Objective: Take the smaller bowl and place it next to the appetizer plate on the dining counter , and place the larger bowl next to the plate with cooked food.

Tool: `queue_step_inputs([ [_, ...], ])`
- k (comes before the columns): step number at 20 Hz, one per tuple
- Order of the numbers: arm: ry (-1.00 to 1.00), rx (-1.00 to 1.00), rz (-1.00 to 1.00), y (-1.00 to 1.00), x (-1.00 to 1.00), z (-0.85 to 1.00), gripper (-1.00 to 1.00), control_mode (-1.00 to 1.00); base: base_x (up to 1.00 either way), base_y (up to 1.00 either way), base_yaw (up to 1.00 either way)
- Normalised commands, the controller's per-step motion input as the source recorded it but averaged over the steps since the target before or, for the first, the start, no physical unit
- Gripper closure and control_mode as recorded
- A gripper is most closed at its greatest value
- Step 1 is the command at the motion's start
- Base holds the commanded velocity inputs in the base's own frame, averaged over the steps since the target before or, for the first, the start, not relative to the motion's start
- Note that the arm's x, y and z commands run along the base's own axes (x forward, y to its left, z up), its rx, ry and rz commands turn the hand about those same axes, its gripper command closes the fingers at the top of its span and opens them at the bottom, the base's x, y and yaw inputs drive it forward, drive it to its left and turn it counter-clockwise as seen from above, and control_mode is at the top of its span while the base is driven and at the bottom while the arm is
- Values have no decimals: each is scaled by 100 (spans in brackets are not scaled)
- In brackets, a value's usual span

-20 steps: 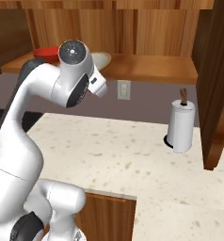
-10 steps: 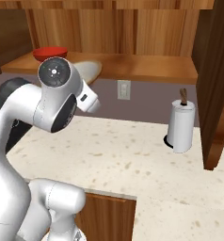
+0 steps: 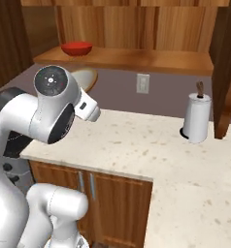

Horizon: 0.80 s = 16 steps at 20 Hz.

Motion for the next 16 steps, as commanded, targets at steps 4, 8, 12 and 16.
queue_step_inputs([
  [4, 0, 0, 0, 0, 0, 0, 100, 100, -100, 84, 30],
  [8, 0, 0, 0, 0, 0, 0, 100, 100, -80, 96, 54],
  [12, 0, 0, 0, 0, 0, 0, 100, 100, -41, 69, 62],
  [16, 0, 0, 0, 0, 0, 0, 100, 100, -16, 45, 64],
])
